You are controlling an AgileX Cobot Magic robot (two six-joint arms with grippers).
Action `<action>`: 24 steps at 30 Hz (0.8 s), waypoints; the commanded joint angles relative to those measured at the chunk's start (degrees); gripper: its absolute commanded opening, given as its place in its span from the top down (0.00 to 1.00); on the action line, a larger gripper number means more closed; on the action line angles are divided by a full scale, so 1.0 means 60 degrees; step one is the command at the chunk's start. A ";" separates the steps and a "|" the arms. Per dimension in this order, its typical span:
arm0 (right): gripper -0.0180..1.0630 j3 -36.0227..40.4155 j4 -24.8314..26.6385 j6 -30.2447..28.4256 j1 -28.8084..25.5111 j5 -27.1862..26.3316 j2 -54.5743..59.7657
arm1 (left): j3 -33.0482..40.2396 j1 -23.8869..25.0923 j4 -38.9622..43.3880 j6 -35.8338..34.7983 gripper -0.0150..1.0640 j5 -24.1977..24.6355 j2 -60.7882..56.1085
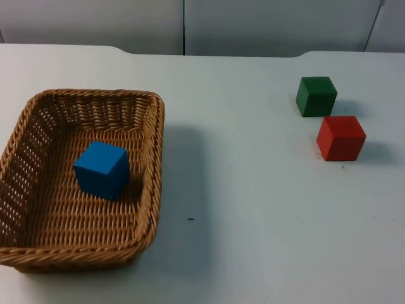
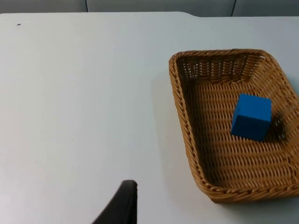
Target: Pick up the basket with the left hand and place the blue cube into the basket with the right hand.
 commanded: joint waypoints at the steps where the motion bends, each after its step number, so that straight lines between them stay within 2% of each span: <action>1: 0.05 0.0024 0.0059 0.0004 0.0033 -0.0034 -0.0758 | 0.0030 -0.0010 -0.0021 -0.0062 0.01 -0.0010 -0.0033; 3: 0.05 -0.0044 0.0027 0.0167 0.0033 0.0154 -0.0790 | 0.0030 -0.0010 -0.0021 -0.0062 0.01 -0.0010 -0.0033; 4: 0.05 -0.0258 -0.0075 0.0226 0.0106 0.0734 -0.0790 | 0.0030 -0.0010 -0.0021 -0.0062 0.01 -0.0010 -0.0033; 5: 0.05 -0.0258 -0.0075 0.0226 0.0106 0.0734 -0.0790 | 0.0030 -0.0010 -0.0021 -0.0062 0.01 -0.0010 -0.0033; 7: 0.05 -0.0360 -0.0381 0.0226 0.0107 0.1610 -0.0790 | 0.0029 -0.0010 0.0002 -0.0089 0.01 -0.0010 -0.0033; 8: 0.05 -0.0338 -0.0472 0.0226 0.0107 0.1767 -0.0790 | 0.0029 -0.0010 0.0002 -0.0089 0.01 -0.0010 -0.0033; 15: 0.05 -0.0321 -0.0998 0.0226 0.0107 0.2394 -0.0790 | 0.0029 -0.0010 0.0002 -0.0089 0.01 -0.0010 -0.0033; 21: 0.05 -0.0321 -0.0974 0.0248 0.0107 0.2442 -0.0790 | 0.0029 -0.0010 0.0002 -0.0089 0.01 -0.0010 -0.0033; 24: 0.05 -0.0316 -0.0863 0.0924 0.0107 0.2409 -0.0790 | 0.0029 -0.0010 0.0002 -0.0089 0.01 -0.0010 -0.0033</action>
